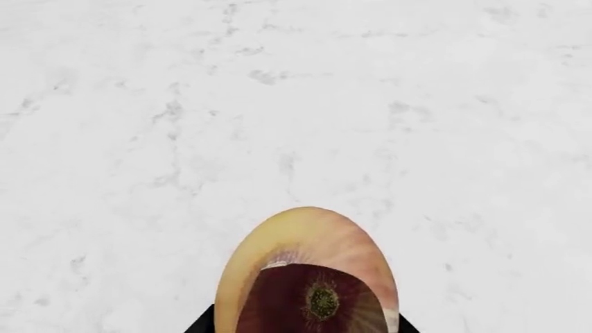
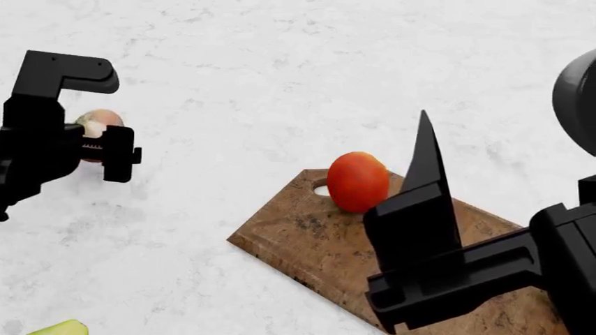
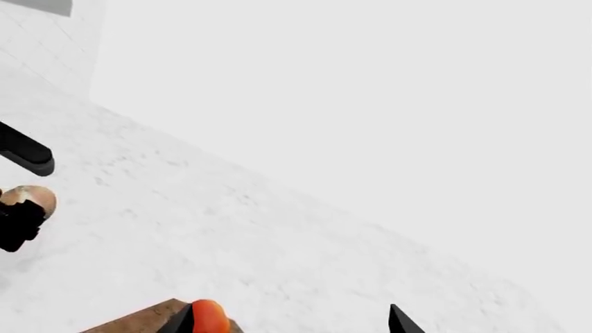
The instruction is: Place the avocado, onion, tomato and bell pepper on the cutting board.
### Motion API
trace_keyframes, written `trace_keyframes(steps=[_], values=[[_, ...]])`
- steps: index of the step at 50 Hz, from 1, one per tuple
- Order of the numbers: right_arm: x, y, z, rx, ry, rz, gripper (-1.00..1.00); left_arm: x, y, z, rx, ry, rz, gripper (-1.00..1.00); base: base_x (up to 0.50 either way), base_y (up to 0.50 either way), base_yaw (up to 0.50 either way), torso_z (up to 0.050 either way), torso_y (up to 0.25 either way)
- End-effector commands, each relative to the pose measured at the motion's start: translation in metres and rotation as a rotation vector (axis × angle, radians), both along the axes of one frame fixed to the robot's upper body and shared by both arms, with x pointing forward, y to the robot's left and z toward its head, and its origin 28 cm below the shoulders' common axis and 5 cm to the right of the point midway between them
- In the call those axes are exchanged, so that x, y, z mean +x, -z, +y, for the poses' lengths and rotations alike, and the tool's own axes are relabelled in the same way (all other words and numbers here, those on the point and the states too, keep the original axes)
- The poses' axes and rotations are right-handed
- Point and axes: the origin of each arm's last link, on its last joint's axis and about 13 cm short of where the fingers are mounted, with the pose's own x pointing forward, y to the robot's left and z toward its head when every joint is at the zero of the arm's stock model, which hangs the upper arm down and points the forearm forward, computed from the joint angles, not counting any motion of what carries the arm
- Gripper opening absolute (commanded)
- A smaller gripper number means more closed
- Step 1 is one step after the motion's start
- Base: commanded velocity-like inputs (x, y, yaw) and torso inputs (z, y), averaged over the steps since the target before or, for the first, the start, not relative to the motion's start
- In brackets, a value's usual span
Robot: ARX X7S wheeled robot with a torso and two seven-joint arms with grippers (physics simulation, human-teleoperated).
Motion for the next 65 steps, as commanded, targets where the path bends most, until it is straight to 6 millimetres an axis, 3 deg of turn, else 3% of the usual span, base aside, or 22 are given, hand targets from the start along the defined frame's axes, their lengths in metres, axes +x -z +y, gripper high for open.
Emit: trace_keyframes(steps=[1,9,16,23,34,51,65], values=[[-0.001,-0.002,0.002,-0.001,-0.008,-0.008,1.00,0.005,-0.028,-0.001,0.025,0.047,-0.073,-1.00,0.00,0.00,0.00,0.000,0.000],[-0.003,-0.007,0.002,-0.005,-0.005,-0.020,1.00,0.006,-0.038,-0.002,0.095,0.135,-0.079,-1.00,0.00,0.00,0.00,0.000,0.000],[-0.005,-0.014,0.000,-0.002,0.006,-0.037,1.00,0.006,-0.058,0.000,0.111,0.211,-0.088,-1.00,0.00,0.00,0.00,0.000,0.000],[-0.007,-0.015,-0.003,0.017,0.007,-0.054,1.00,-0.035,-0.087,-0.010,0.134,0.345,-0.112,-1.00,0.00,0.00,0.00,0.000,0.000],[-0.011,-0.017,-0.005,0.012,0.017,-0.066,1.00,-0.068,-0.106,-0.022,0.172,0.477,-0.110,-1.00,0.00,0.00,0.00,0.000,0.000],[-0.016,-0.013,-0.008,0.026,0.030,-0.080,1.00,-0.107,-0.121,-0.064,0.194,0.706,-0.125,-1.00,0.00,0.00,0.00,0.000,0.000],[-0.020,-0.018,-0.010,0.017,0.048,-0.087,1.00,-0.116,-0.126,-0.101,0.210,0.875,-0.128,-1.00,0.00,0.00,0.00,0.000,0.000]])
